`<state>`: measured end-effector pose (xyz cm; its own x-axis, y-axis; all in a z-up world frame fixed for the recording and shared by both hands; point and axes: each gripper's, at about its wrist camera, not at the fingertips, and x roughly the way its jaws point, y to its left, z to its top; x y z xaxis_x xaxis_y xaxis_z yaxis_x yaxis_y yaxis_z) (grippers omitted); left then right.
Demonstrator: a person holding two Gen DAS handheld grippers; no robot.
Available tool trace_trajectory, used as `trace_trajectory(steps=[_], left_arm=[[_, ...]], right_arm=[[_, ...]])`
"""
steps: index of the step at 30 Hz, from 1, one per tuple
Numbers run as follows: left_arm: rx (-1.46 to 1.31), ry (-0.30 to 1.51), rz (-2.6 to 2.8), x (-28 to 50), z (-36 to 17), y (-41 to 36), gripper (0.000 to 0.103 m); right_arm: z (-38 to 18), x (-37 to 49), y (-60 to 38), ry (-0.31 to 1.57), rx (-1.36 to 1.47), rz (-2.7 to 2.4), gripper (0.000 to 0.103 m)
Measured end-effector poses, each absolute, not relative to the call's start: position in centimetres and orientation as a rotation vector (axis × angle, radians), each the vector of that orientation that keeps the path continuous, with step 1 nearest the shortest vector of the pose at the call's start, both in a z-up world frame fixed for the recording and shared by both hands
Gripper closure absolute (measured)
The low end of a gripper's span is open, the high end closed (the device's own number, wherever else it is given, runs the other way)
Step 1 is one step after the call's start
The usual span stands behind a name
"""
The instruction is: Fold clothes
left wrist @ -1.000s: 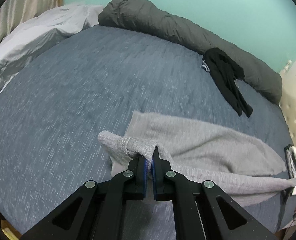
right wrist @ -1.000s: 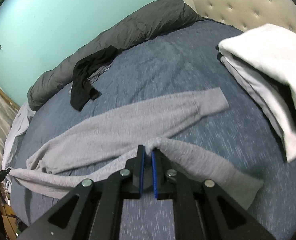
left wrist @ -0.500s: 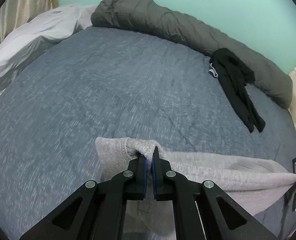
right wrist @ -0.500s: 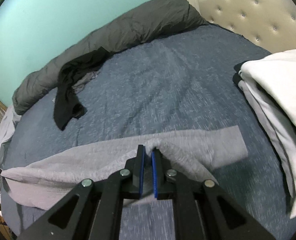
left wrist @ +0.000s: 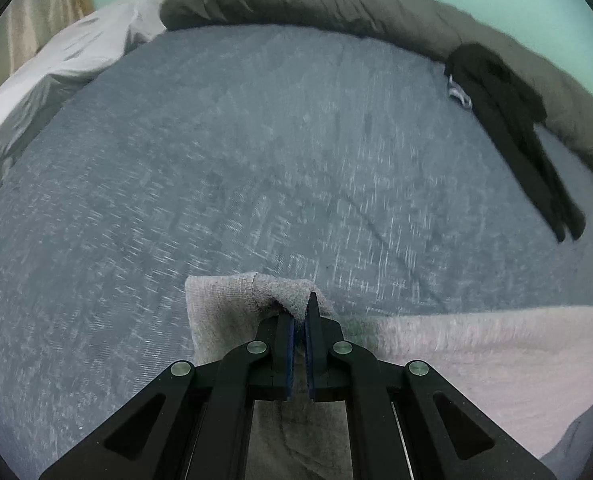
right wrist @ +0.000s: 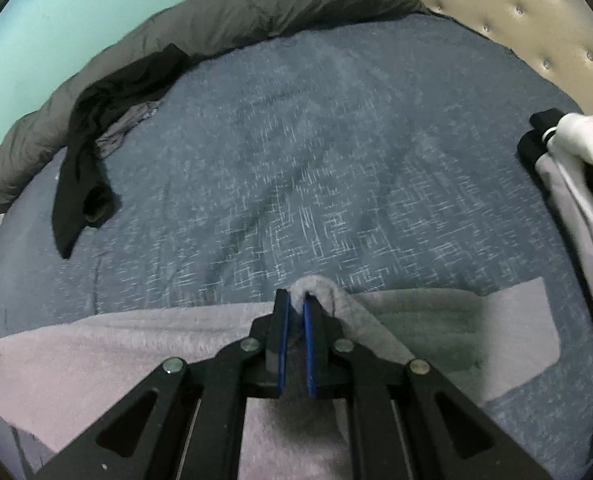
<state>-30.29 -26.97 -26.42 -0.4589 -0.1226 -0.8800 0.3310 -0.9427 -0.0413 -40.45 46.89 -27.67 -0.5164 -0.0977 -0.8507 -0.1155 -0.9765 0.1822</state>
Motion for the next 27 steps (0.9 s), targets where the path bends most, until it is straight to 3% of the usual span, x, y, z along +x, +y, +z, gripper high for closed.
trace_trajectory(steps=[6, 9, 13, 14, 17, 21, 22, 23, 27], left_arm=[[1.520, 0.229, -2.456, -30.4, -27.7, -25.9, 0.097], [1.466, 0.318, -2.464, -29.8, -26.5, -26.9, 0.087], [1.424, 0.371, -2.478, -28.9, -24.5, -27.3, 0.083], [1.413, 0.356, -2.489, -28.6, -23.9, -27.0, 0.081], [1.396, 0.383, -2.502, -28.2, -22.7, -27.1, 0.075], [1.404, 0.438, -2.493, -27.8, -22.2, -27.6, 0.071], [1.408, 0.454, -2.488, -27.7, -22.2, -27.8, 0.071], [1.414, 0.482, -2.478, -27.6, -22.2, -28.0, 0.071], [1.444, 0.427, -2.472, -27.6, -22.5, -27.6, 0.070]], right_arm=[[-28.9, -41.0, 47.3, 0.394, -1.558, 2.697, 0.090], [-27.9, -40.4, 48.1, 0.456, -1.551, 2.730, 0.083], [-26.1, -39.7, 49.2, 0.517, -1.567, 2.770, 0.074], [-25.6, -39.7, 49.3, 0.517, -1.574, 2.780, 0.071], [-25.0, -39.9, 49.5, 0.543, -1.679, 2.771, 0.047], [-23.9, -39.8, 49.1, 0.396, -1.739, 2.760, 0.046], [-23.7, -39.8, 49.2, 0.341, -1.733, 2.747, 0.041], [-23.5, -39.7, 49.2, 0.287, -1.726, 2.734, 0.029], [-23.2, -38.9, 50.2, 0.165, -1.703, 2.684, 0.027]])
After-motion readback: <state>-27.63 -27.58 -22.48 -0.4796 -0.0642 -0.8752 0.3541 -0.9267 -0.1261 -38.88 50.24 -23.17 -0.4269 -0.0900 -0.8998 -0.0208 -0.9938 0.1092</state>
